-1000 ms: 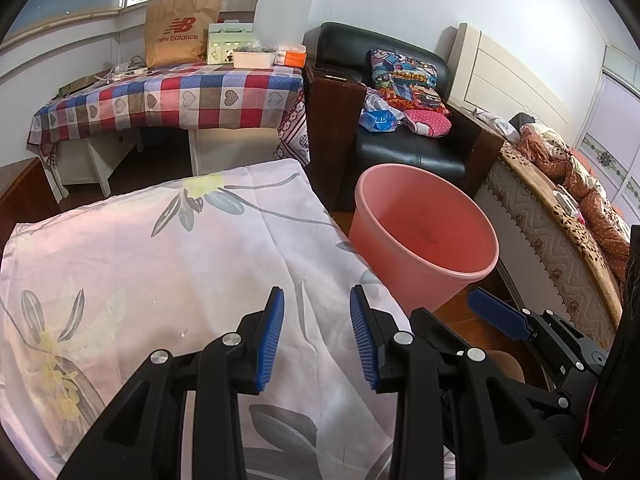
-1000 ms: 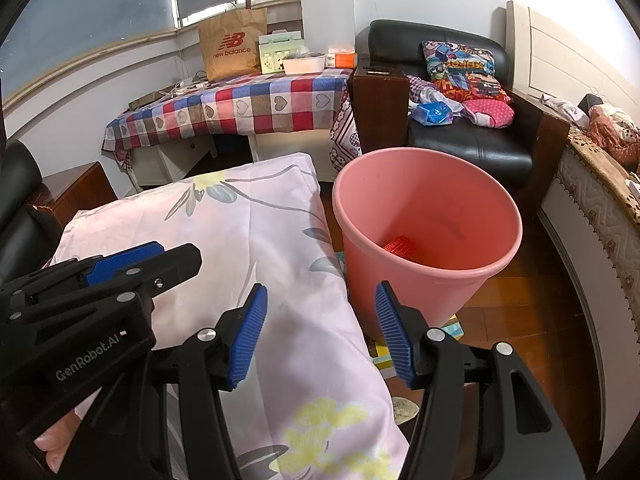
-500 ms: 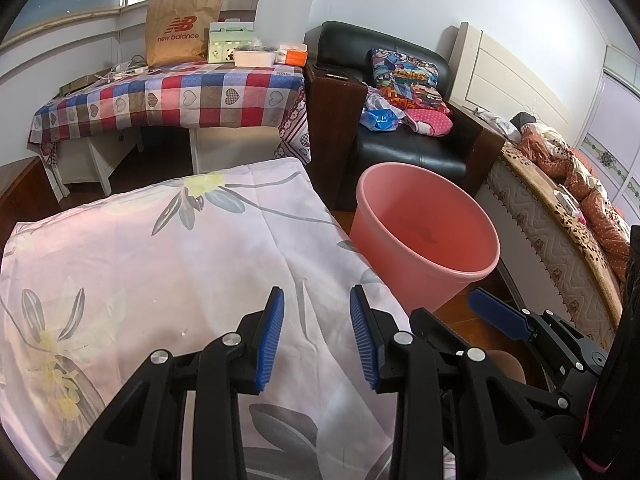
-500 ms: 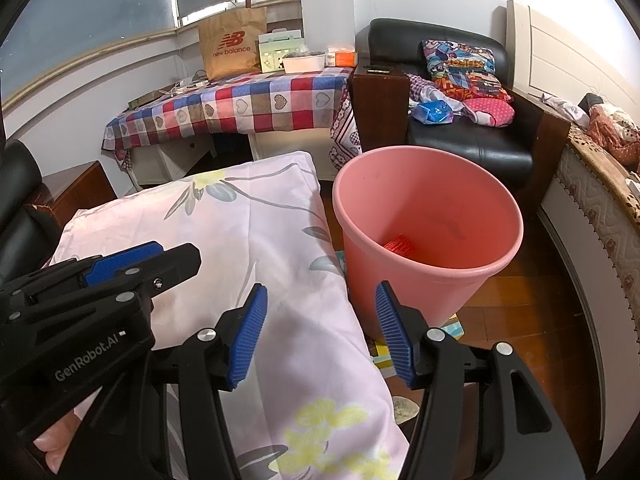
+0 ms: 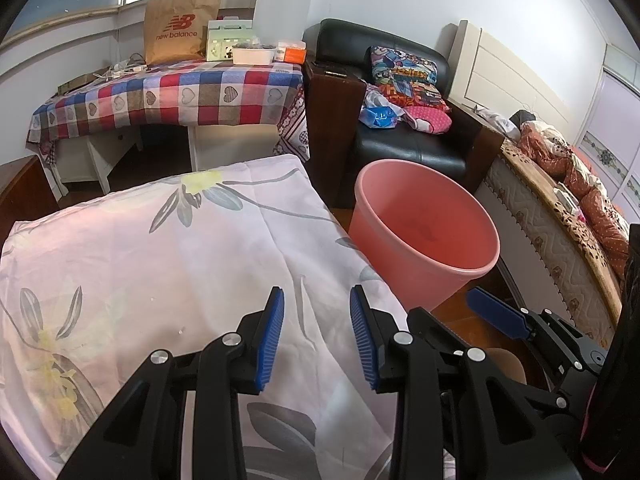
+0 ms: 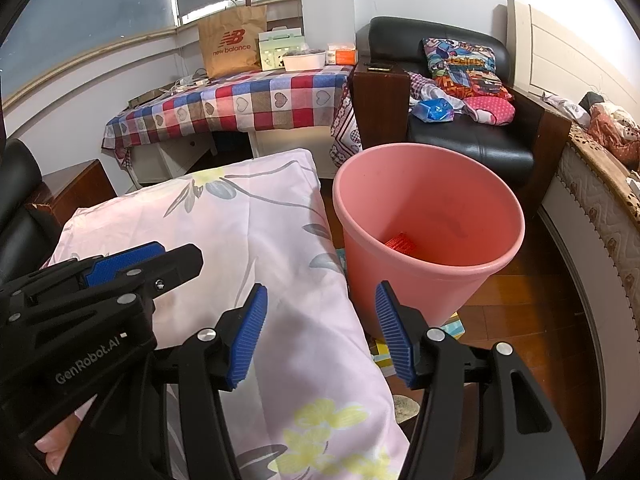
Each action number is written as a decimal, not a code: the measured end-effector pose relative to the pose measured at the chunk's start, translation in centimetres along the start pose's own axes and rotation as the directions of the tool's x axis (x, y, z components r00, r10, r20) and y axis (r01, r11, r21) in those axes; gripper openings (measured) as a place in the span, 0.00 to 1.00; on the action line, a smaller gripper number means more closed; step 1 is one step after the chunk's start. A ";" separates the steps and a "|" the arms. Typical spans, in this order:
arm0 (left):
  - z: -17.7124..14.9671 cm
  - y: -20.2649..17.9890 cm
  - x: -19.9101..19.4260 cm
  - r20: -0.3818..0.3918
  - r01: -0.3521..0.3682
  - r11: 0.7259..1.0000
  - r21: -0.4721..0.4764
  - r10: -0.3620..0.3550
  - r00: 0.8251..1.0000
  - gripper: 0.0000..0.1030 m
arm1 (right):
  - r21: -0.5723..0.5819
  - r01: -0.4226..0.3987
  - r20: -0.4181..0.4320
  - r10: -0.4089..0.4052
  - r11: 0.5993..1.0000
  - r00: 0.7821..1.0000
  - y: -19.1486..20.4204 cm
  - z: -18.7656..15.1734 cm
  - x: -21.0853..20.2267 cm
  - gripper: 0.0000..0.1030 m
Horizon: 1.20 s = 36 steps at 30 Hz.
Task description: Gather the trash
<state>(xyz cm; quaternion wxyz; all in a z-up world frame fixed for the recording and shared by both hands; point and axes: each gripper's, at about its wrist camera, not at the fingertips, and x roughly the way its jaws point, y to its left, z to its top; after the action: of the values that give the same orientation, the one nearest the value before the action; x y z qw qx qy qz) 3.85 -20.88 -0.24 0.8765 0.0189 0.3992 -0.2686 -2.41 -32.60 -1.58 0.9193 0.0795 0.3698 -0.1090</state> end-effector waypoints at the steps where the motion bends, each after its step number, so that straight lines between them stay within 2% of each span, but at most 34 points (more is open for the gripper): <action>1: -0.1 0.0 0.0 -0.001 0.000 1.000 0.000 0.000 1.000 0.33 | 0.000 0.000 -0.001 0.000 1.000 1.000 0.0 -0.1 0.0 0.55; 25: -0.4 0.4 0.3 -0.015 -0.008 1.000 0.000 0.008 1.000 0.33 | -0.004 -0.004 -0.009 0.004 1.000 1.000 0.0 -0.8 0.5 0.55; 36: 0.2 -0.1 0.6 -0.045 -0.062 0.998 0.023 0.063 0.997 0.33 | 0.005 -0.026 -0.016 0.027 1.000 1.000 -0.7 -0.6 1.2 0.55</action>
<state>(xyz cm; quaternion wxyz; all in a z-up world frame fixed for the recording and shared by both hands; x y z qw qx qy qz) 4.26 -21.25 -0.53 0.8749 0.0470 0.4152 -0.2449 -2.12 -33.34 -2.93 0.9175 0.0875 0.3756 -0.0971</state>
